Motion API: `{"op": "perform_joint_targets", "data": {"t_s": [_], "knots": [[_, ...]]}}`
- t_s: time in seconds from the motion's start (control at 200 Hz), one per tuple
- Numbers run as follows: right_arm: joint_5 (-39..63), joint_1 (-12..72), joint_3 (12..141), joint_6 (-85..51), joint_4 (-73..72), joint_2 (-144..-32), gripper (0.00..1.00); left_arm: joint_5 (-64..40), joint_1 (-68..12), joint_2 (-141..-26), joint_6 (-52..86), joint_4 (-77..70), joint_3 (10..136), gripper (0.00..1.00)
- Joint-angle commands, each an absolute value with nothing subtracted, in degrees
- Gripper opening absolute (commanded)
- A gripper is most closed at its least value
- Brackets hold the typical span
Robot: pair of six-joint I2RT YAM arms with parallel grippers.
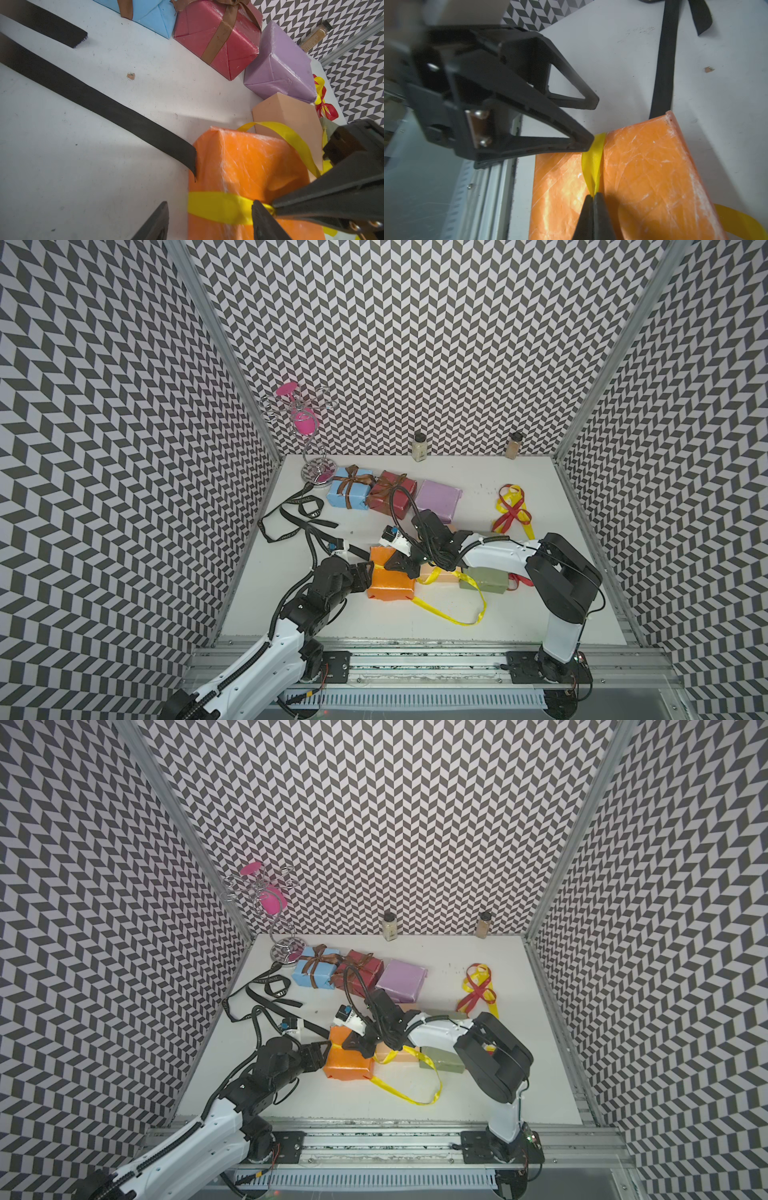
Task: Untie the ribbon bows on the gift boxes
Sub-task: Pull the ribbon from the gift box.
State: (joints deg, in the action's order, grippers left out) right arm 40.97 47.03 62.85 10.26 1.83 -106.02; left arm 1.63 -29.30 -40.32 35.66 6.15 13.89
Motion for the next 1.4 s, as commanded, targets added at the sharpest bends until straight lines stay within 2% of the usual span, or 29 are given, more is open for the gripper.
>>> {"op": "perform_joint_targets", "data": {"t_s": [0.0, 0.17, 0.31, 0.746, 1.392], "knots": [[50.24, 45.31, 60.56, 4.92, 1.18, -104.85, 0.0, 1.76, -29.84, -39.81, 35.65, 5.36, 13.79, 0.64], [55.54, 41.02, 60.38, -1.76, -5.57, -103.55, 0.0, 2.02, -29.89, -39.39, 35.69, 5.7, 13.97, 0.64], [55.69, 38.72, 61.83, -5.49, -8.42, -102.93, 0.0, 1.59, -30.03, -38.73, 35.53, 5.84, 14.3, 0.64], [54.93, 36.84, 70.55, -15.47, -12.05, -102.97, 0.0, -2.54, -31.82, -39.21, 34.29, 2.84, 14.24, 0.64], [53.53, 36.04, 78.95, -22.9, -13.21, -94.66, 0.0, 0.79, -31.82, -41.45, 33.66, 3.28, 20.73, 0.68]]}}
